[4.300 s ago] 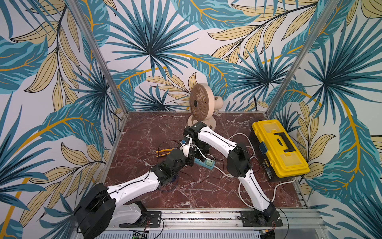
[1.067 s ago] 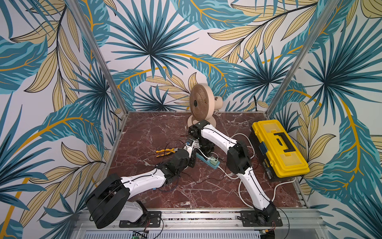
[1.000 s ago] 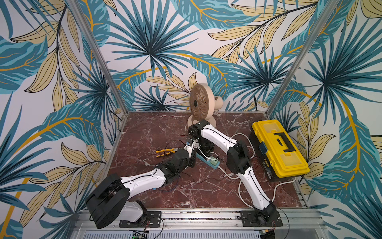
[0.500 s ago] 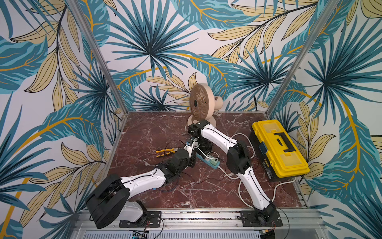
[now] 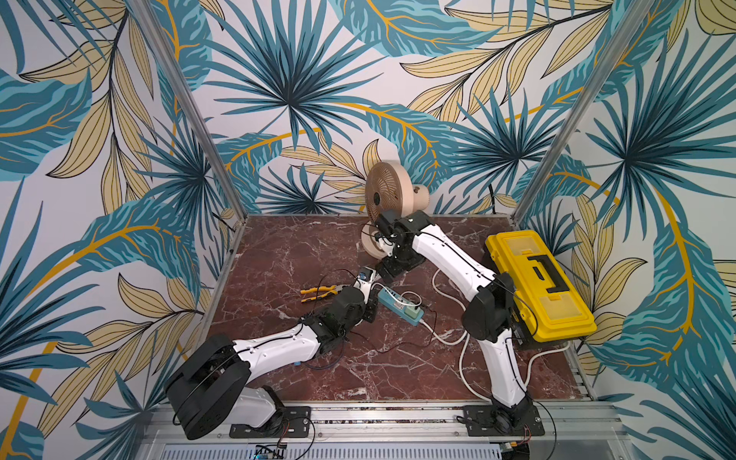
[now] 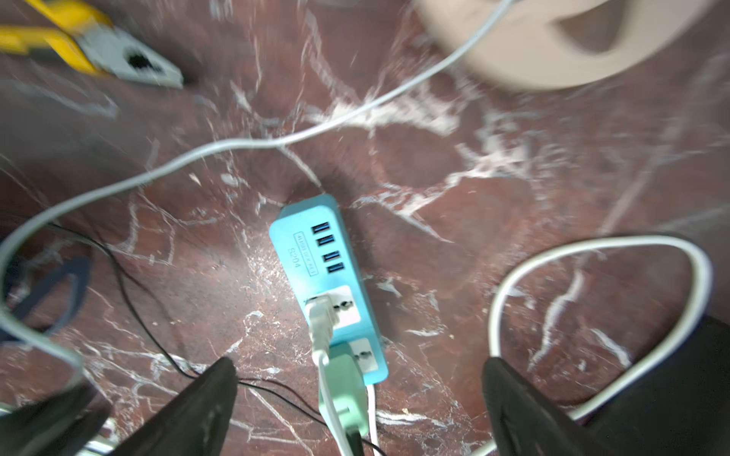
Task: Plug the desk fan into the power strip
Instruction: Insert the plug into the socket, then adjust the power cord at the center of the board.
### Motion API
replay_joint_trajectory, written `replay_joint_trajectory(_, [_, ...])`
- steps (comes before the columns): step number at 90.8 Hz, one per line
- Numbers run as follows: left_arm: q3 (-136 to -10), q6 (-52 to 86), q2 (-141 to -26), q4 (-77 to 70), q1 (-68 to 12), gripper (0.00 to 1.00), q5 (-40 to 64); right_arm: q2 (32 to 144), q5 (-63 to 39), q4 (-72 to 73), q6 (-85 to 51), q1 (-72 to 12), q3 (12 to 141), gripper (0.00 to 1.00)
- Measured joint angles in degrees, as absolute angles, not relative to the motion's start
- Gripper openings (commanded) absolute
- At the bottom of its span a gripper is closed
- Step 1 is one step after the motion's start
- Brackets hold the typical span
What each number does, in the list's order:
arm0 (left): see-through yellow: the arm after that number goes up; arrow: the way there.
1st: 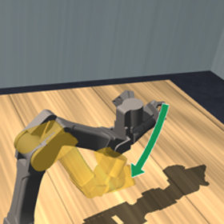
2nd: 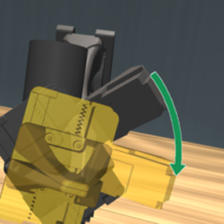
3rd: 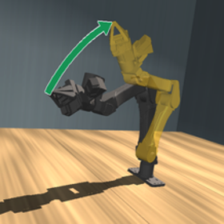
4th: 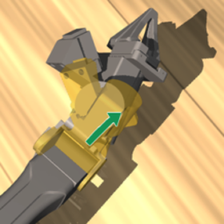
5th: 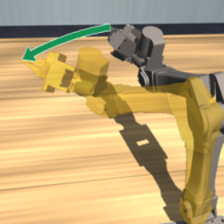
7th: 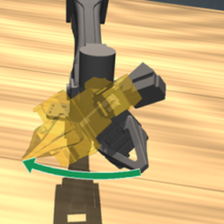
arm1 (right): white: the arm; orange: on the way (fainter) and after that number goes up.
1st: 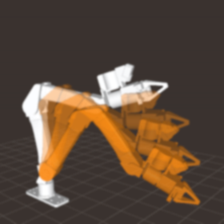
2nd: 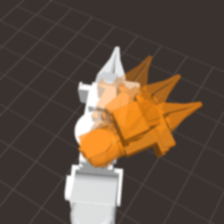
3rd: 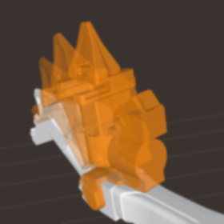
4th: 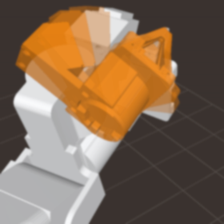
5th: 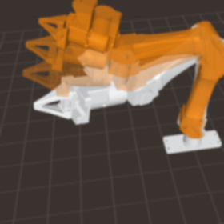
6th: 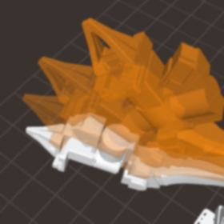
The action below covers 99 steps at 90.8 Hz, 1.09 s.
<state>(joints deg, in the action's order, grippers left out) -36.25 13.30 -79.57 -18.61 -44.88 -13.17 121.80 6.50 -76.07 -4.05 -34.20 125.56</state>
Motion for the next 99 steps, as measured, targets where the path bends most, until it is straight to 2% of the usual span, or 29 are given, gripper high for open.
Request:
replay_joint_trajectory(22, [-42.11, 13.28, -84.88, -15.94, -42.52, 0.18, -14.13, 96.82, 8.80, -62.67, -9.43, -30.20, 102.74, 0.99])
replay_joint_trajectory(46, [-62.57, 14.24, -99.20, -6.11, -38.81, 0.20, -13.85, 74.48, 7.51, -48.64, -13.21, -26.83, 80.03, 1.00])
replay_joint_trajectory(60, [-74.72, 15.86, -108.55, -0.54, -36.84, 0.38, -12.36, 66.37, 5.21, -41.28, -14.90, -26.72, 68.60, 1.00])
replay_joint_trajectory(66, [-80.68, 16.58, -113.23, 2.87, -35.46, 0.54, -10.83, 64.18, 4.62, -38.76, -15.49, -26.70, 64.47, 1.00])
replay_joint_trajectory(72, [-85.49, 17.76, -117.25, 6.04, -33.98, 0.65, -9.52, 62.37, 4.51, -36.88, -15.79, -26.72, 61.17, 1.00])
replay_joint_trajectory(77, [-86.74, 18.94, -118.93, 7.92, -33.08, 0.80, -8.91, 61.06, 4.47, -35.99, -15.94, -26.70, 59.31, 1.00])
replay_joint_trajectory(81, [-86.35, 18.92, -118.93, 9.82, -32.38, 0.88, -8.38, 60.16, 4.45, -35.68, -15.94, -26.70, 58.57, 1.00])
replay_joint_trajectory(88, [-84.42, 20.21, -117.32, 11.40, -31.53, 0.94, -9.19, 59.16, 4.27, -35.20, -15.92, -26.70, 58.41, 1.00])
replay_joint_trajectory(99, [-83.81, 21.56, -113.08, 15.59, -29.67, 0.96, -8.62, 57.80, 3.64, -34.44, -15.99, -26.70, 58.41, 1.00])
